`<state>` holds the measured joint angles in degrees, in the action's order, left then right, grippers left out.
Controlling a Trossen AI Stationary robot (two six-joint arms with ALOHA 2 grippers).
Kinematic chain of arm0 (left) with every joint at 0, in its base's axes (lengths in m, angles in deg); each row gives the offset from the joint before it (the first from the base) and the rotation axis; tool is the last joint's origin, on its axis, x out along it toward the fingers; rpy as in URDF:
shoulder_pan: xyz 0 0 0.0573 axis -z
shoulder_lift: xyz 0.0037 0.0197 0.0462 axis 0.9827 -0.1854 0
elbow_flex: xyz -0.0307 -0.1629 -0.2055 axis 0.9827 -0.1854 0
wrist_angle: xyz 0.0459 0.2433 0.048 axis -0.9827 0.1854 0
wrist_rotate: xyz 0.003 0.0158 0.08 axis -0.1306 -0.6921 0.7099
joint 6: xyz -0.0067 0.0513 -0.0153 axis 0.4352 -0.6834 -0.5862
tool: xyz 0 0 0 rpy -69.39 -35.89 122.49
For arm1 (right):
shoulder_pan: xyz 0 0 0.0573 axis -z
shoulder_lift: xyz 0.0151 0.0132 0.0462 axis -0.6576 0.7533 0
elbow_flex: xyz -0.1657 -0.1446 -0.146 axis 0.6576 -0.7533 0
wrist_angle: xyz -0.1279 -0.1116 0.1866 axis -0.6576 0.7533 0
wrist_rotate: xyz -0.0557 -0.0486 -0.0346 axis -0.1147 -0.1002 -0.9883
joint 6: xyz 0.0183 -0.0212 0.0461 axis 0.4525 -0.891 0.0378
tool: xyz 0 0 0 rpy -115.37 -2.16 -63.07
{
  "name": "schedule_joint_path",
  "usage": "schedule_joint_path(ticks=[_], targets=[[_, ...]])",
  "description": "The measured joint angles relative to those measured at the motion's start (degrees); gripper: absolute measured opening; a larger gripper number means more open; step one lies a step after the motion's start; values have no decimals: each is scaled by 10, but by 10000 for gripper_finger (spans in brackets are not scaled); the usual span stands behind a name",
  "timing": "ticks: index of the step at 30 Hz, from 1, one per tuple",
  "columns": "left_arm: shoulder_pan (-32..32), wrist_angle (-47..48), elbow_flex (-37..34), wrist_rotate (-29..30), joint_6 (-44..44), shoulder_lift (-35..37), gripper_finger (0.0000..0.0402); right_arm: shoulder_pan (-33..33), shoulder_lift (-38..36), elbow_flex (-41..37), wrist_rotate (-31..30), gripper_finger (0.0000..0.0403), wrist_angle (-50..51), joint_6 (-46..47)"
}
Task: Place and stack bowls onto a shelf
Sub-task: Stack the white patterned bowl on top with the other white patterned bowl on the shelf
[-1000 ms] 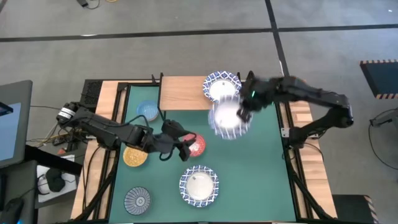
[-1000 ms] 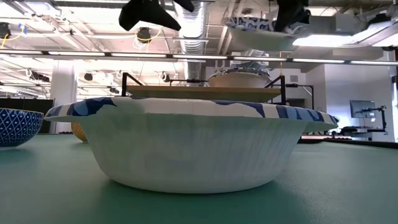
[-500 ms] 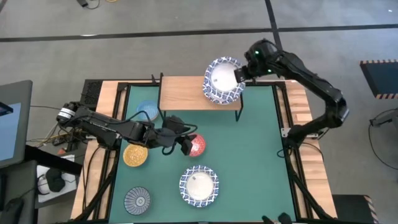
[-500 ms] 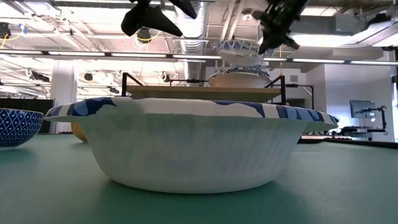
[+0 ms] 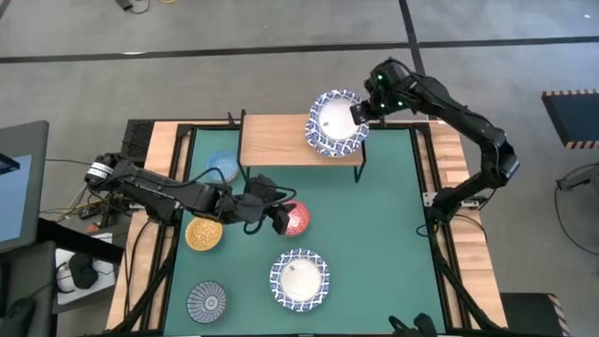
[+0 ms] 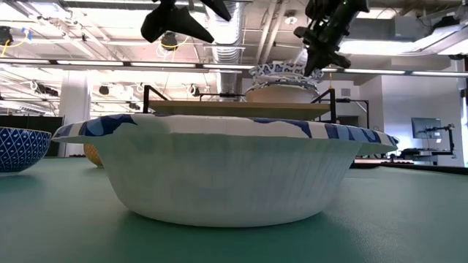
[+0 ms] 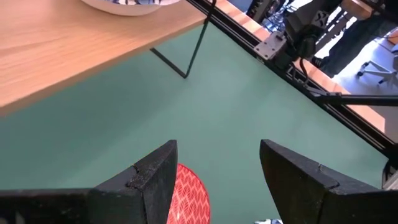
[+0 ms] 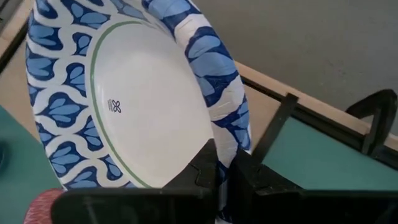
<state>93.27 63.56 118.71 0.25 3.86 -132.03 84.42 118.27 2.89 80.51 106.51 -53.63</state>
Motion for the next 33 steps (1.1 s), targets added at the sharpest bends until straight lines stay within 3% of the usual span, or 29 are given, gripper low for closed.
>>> schedule_joint_path(ticks=[16,20,28,33], targets=[[3,0,0,1,-2,0,212,-3,0,0,-2,59,13,0],[3,0,0,5,-7,0,212,-4,0,0,-3,86,12,-3],[-14,1,0,12,-19,0,212,-5,-10,-1,-12,177,-9,-7],[-23,1,0,9,-19,0,212,-8,-44,-1,-22,199,-38,-15]])
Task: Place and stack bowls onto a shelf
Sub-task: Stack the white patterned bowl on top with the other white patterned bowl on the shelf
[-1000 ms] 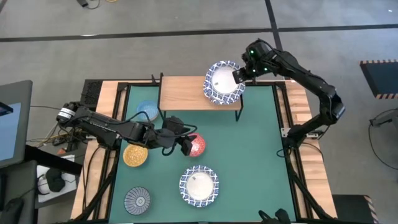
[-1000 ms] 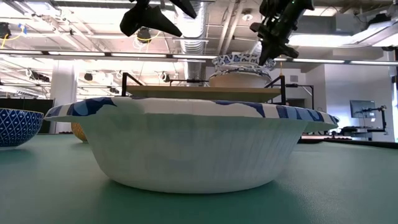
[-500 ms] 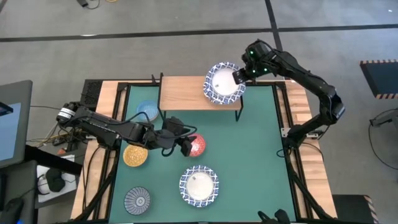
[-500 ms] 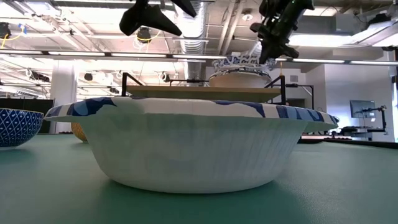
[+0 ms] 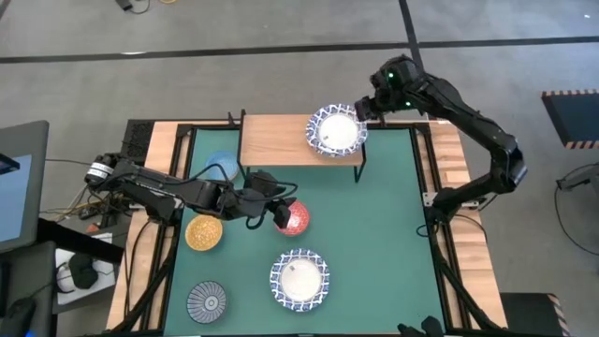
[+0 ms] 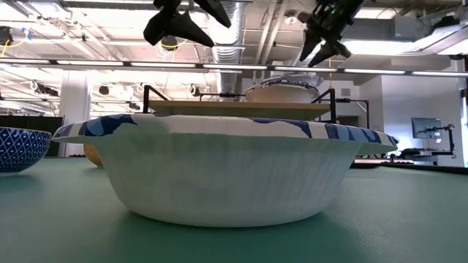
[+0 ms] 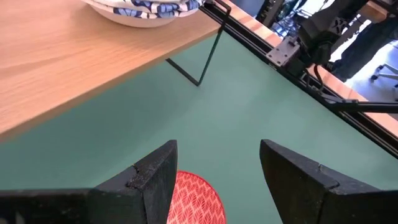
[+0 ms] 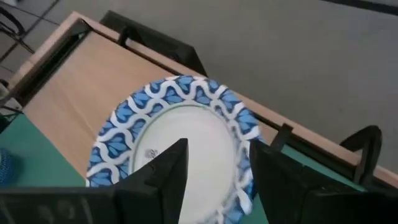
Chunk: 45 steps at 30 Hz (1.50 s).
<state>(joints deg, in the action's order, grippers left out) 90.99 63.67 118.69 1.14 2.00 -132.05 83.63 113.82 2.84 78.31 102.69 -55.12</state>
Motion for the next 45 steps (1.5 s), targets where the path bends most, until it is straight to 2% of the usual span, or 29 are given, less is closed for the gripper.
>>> schedule_joint_path(ticks=[3,8,15,25,30,35,40,45], targets=[[-1,0,0,0,0,0,212,-17,-3,-1,-19,197,19,-5],[-1,5,0,3,2,0,212,-47,-2,-53,-42,187,9,-14],[-1,17,0,0,16,0,212,-66,-1,-122,-59,183,2,31],[1,9,0,0,20,0,212,-74,-51,-123,-59,182,7,30],[1,10,0,-11,17,0,212,-107,-88,-123,-58,182,14,50],[3,12,0,-15,11,0,212,-200,-109,-123,-63,182,22,100],[2,12,0,-23,-29,0,212,-334,-105,-123,-119,182,21,176],[-13,12,0,-97,-60,-1,212,-464,-105,-123,-207,182,50,288]])
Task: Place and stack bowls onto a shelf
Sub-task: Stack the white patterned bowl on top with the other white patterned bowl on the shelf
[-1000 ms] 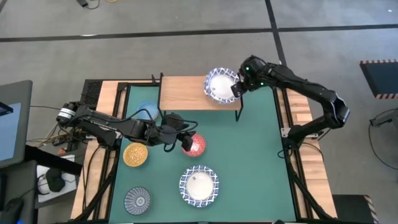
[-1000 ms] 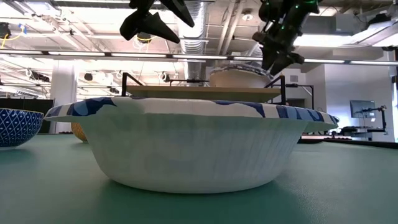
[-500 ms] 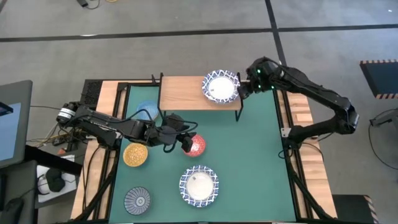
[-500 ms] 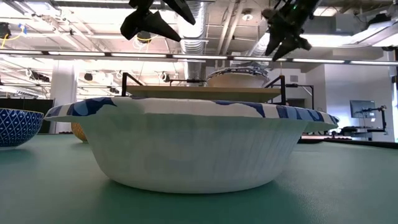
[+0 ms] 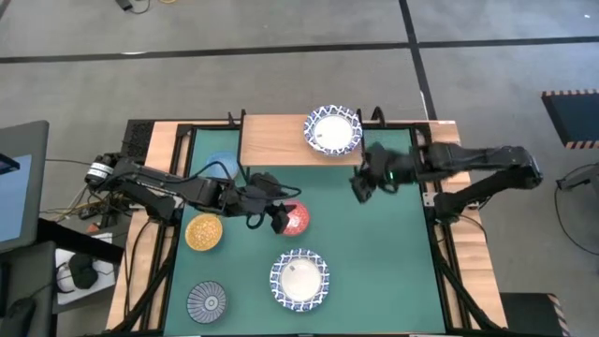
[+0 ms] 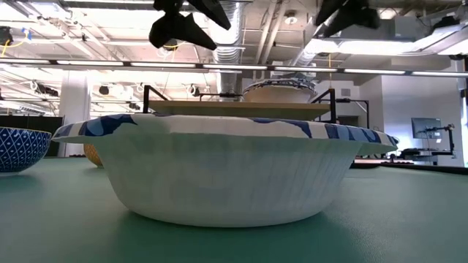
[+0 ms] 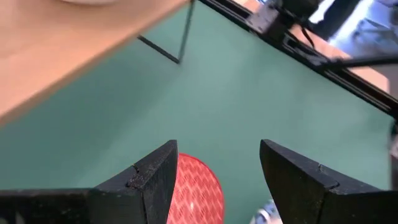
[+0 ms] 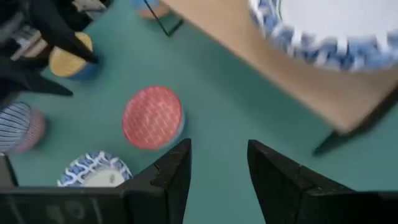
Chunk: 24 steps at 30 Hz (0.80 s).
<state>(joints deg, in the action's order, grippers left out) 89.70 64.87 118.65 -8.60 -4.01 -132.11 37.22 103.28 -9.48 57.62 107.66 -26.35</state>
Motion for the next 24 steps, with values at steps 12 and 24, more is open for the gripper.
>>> schedule_joint_path(ticks=[12,24], targets=[[135,26,-3,-114,127,-90,212,-247,8,-16,-112,182,154,279],[204,54,-2,-88,299,-206,212,-234,95,-22,-66,182,27,288]])
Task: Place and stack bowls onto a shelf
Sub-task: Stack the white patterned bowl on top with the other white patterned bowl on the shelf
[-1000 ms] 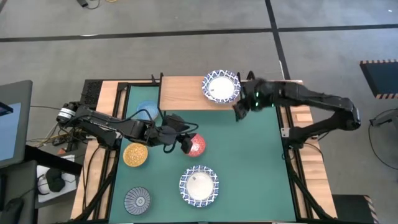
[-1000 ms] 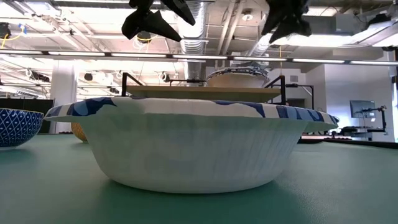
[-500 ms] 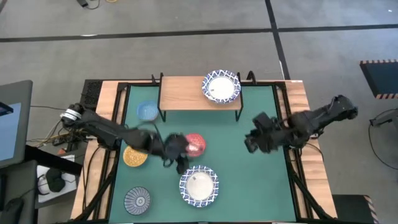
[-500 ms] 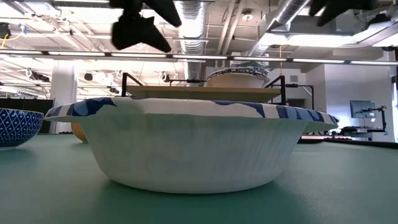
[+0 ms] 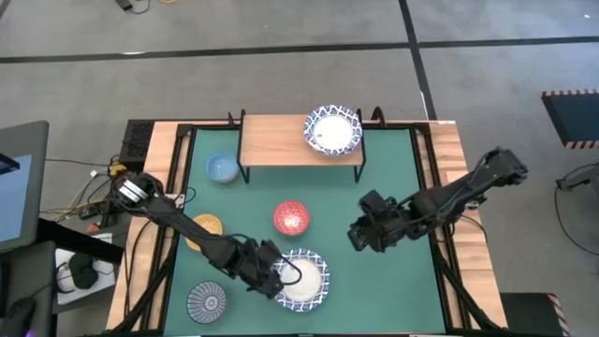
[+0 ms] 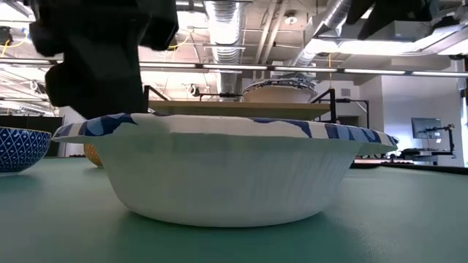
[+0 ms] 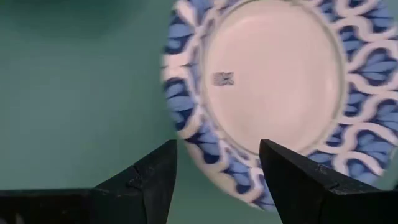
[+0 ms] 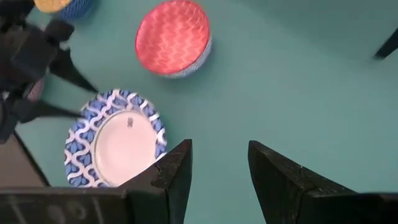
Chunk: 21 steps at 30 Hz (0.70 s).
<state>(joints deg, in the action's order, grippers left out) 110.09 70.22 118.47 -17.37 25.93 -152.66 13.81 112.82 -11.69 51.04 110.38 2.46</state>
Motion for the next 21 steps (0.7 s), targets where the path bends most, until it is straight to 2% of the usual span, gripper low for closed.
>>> schedule_joint_path(ticks=[8,13,17,21], targets=[[-34,49,1,20,-14,-3,212,-26,18,0,24,182,-1,11],[-61,12,0,-41,-67,-21,207,-36,12,0,24,182,18,14],[-75,-49,1,-114,-111,-54,176,-38,8,0,24,182,39,16],[-83,-56,4,-125,-104,-64,117,-35,3,0,22,182,52,12]])
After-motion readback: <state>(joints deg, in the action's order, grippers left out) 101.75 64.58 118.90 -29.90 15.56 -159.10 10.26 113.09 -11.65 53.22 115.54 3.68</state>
